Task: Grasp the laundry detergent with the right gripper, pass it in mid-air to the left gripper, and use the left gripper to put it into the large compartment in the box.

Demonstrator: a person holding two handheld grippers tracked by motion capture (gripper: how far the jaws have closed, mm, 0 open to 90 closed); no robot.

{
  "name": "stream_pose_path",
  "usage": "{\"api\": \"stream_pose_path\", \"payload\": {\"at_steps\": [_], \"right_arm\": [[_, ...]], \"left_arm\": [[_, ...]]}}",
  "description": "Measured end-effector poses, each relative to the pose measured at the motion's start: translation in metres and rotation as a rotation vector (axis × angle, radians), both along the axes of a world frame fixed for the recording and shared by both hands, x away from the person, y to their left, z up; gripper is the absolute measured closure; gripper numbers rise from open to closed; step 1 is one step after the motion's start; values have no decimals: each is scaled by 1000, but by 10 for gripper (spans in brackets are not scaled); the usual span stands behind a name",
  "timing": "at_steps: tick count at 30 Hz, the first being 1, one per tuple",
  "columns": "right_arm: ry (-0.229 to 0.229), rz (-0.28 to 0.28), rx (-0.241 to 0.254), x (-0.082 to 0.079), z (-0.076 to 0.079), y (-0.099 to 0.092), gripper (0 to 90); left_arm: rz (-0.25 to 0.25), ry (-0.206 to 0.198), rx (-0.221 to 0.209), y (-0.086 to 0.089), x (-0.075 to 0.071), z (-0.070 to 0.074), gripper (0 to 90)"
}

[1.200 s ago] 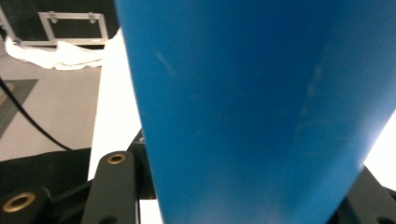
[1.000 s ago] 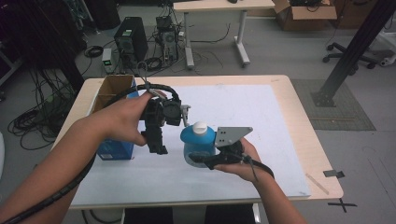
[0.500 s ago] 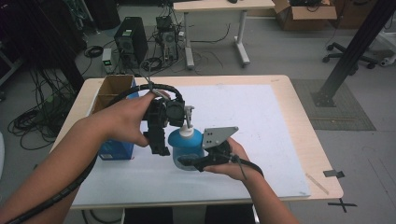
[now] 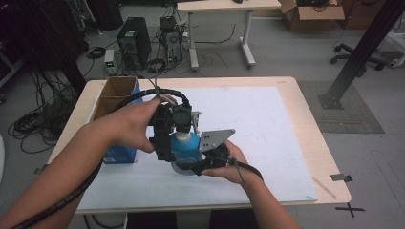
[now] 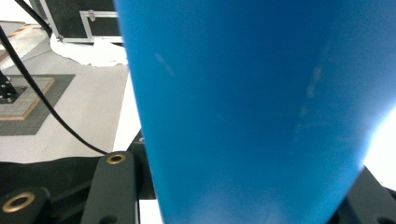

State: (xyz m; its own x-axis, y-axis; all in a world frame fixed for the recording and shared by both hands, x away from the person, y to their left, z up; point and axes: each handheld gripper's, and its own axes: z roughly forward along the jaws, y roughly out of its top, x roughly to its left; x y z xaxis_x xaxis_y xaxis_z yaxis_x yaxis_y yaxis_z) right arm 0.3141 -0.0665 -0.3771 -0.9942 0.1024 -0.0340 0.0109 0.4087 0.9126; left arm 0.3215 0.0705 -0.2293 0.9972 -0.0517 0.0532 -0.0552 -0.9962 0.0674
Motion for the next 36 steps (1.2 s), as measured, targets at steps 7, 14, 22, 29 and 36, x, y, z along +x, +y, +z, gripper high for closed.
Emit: {"api": "stream_pose_path", "payload": {"at_steps": [7, 14, 22, 29, 36], "right_arm": [[0, 0, -10, 3, -3, 5, 453], [5, 5, -16, 4, -12, 13, 453], [-1, 10, -16, 3, -11, 16, 452], [-12, 8, -18, 2, -10, 15, 452], [-17, 7, -18, 2, -9, 15, 452]], "left_arm": [[-3, 1, 1, -2, -1, -3, 2], [-12, 1, 17, -4, -2, -10, 2], [-14, -20, 25, -5, -4, -14, 2], [-13, -24, 23, -5, -4, -15, 18], [-16, -37, 23, -6, -5, -16, 51]]}}
